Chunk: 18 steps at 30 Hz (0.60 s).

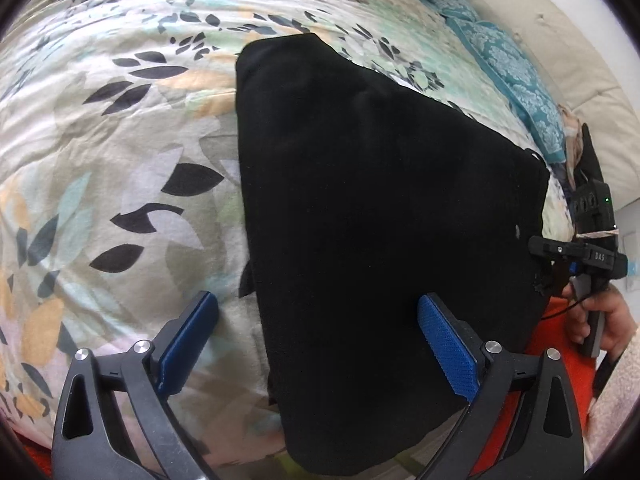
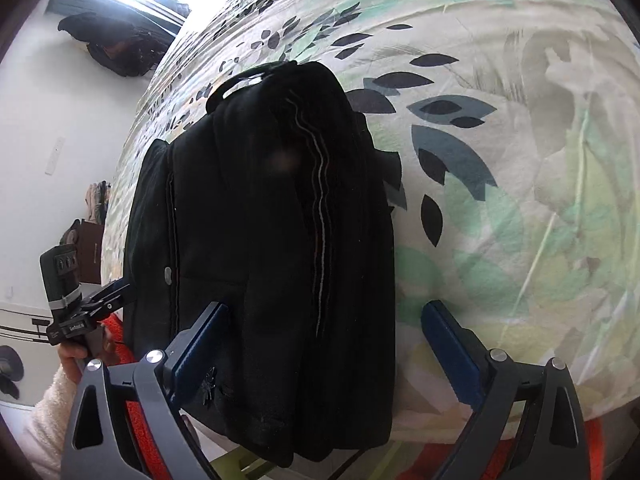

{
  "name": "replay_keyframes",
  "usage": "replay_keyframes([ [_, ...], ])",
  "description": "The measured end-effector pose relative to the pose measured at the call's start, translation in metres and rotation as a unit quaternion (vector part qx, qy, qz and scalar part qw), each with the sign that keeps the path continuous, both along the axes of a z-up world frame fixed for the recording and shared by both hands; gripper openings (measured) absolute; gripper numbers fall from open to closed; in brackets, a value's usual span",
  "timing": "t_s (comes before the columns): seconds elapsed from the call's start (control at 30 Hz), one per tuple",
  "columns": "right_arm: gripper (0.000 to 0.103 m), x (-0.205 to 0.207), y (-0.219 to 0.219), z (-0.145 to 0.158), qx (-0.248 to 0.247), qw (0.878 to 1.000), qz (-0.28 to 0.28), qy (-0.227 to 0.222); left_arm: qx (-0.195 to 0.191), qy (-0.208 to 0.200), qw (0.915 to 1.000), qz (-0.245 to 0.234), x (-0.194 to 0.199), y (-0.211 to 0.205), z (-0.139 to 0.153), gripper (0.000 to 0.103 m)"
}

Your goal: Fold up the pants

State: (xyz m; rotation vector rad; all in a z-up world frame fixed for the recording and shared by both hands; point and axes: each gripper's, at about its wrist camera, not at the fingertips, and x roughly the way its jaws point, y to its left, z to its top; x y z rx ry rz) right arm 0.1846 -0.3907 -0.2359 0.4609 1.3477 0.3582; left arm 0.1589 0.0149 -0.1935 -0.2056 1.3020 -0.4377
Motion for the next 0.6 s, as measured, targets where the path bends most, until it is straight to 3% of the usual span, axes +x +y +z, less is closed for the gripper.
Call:
replay_keyframes([
  [0.03,0.069,0.001,-0.001,-0.001,0.017,1.000,0.004,0.005,-0.011,0.002,0.9999,-0.012,-0.002,-0.005,0.000,0.065],
  [0.07,0.058,0.001,-0.001,-0.003,0.051,0.999,0.010,0.013,-0.007,-0.001,0.9998,-0.019,-0.003,-0.010,0.003,0.057],
  [0.13,0.045,-0.002,0.000,0.002,0.058,0.998,0.013,0.008,0.011,-0.024,0.9995,-0.018,-0.007,-0.014,0.016,0.024],
  [0.27,0.034,-0.010,0.005,0.030,0.061,0.998,0.005,-0.033,-0.025,-0.040,0.9989,0.001,-0.010,-0.008,0.049,0.016],
  [0.6,0.032,-0.018,0.038,0.119,0.098,0.988,0.036,-0.115,-0.051,-0.092,0.9942,0.022,-0.025,0.018,0.127,0.016],
])
